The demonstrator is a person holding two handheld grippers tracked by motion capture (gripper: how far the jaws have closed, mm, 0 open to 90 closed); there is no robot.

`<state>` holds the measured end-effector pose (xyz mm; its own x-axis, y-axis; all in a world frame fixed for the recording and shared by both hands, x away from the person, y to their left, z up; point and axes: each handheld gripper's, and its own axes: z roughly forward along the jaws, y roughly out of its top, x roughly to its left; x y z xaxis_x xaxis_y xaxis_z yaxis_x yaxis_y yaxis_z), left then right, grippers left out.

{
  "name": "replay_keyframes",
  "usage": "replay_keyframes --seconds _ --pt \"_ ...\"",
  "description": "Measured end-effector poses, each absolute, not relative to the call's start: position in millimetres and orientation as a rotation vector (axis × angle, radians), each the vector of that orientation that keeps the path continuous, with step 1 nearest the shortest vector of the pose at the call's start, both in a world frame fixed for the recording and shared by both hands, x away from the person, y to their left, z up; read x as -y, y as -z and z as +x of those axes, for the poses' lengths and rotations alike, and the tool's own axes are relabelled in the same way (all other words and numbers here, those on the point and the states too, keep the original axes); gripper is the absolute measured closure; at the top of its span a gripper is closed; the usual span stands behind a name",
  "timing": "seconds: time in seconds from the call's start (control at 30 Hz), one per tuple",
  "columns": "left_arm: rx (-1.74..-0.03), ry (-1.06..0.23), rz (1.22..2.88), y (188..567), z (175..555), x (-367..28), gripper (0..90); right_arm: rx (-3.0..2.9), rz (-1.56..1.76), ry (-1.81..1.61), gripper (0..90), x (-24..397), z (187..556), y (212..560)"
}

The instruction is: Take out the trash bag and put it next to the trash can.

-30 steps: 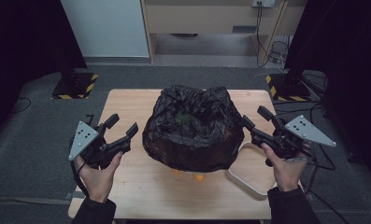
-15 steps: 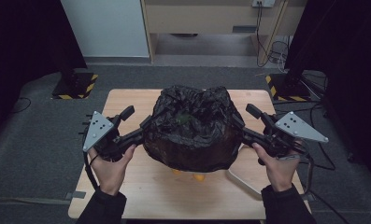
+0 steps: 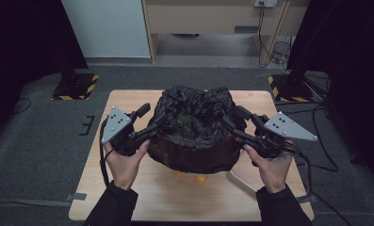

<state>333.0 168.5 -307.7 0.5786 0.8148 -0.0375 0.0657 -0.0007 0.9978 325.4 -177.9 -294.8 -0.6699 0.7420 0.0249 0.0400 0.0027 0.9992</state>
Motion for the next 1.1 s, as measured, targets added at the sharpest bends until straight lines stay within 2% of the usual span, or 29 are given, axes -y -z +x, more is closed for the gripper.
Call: replay_keyframes --seconds 0.23,0.5,0.7,0.87,1.1 --pt "-0.829 -0.689 1.472 311.1 337.8 -164.9 47.8 -1.808 0.804 -1.697 53.2 170.8 330.0 299.2" --pt "-0.849 -0.672 1.479 314.4 340.4 -163.2 55.3 -1.841 0.798 -1.669 71.5 168.6 332.9 301.5" --pt "-0.848 -0.663 1.480 313.6 338.7 -160.5 65.4 -1.871 0.789 -1.660 83.9 166.8 333.5 303.0" --pt "-0.854 -0.671 1.487 311.6 337.5 -159.5 76.4 -1.872 0.770 -1.663 89.1 167.5 333.4 301.9" --pt "-0.862 -0.698 1.477 309.0 334.2 -159.5 87.9 -1.848 0.753 -1.689 89.6 167.6 333.0 297.5"
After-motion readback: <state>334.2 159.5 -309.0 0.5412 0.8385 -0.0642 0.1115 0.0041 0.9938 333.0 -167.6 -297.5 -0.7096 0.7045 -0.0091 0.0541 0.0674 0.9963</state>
